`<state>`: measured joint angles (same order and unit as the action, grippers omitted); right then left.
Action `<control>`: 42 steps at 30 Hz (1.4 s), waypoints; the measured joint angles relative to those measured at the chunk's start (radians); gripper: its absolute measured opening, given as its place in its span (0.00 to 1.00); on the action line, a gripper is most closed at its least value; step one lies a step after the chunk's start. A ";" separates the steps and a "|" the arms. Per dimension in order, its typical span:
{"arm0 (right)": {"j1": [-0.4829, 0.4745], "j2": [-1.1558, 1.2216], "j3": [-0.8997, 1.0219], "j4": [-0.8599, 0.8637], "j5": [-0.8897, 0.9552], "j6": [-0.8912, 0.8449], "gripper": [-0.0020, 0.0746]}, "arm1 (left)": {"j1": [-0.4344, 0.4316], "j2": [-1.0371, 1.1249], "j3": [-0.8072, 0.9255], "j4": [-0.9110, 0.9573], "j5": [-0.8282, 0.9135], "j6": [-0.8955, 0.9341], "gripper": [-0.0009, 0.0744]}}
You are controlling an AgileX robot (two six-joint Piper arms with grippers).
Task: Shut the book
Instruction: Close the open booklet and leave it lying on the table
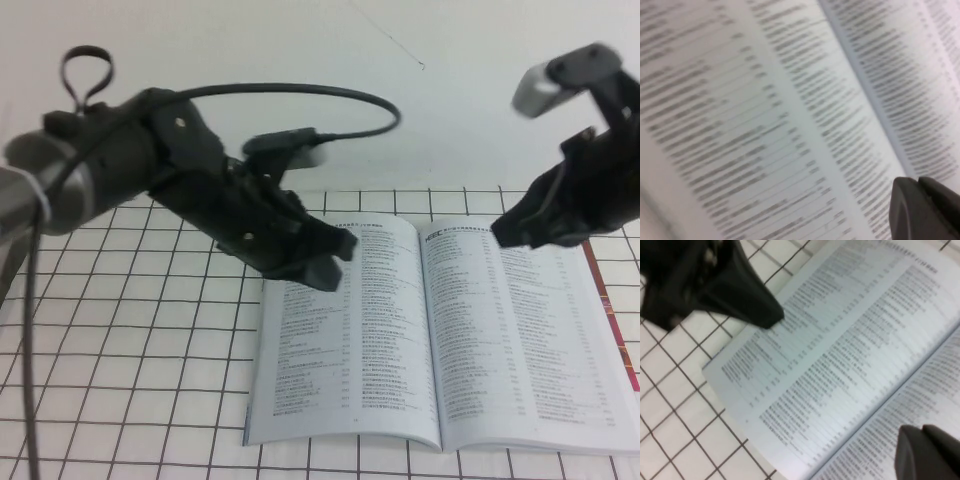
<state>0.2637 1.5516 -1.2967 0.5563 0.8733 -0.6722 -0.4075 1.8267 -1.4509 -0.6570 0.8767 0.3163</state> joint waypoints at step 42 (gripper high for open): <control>0.033 0.472 0.011 -0.028 -0.124 -0.005 0.02 | -0.034 0.138 0.127 0.058 -0.237 -0.061 0.01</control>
<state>0.2964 2.0235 -1.2861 0.5280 0.7494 -0.6772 -0.4412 1.9643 -1.3236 -0.5990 0.6394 0.2552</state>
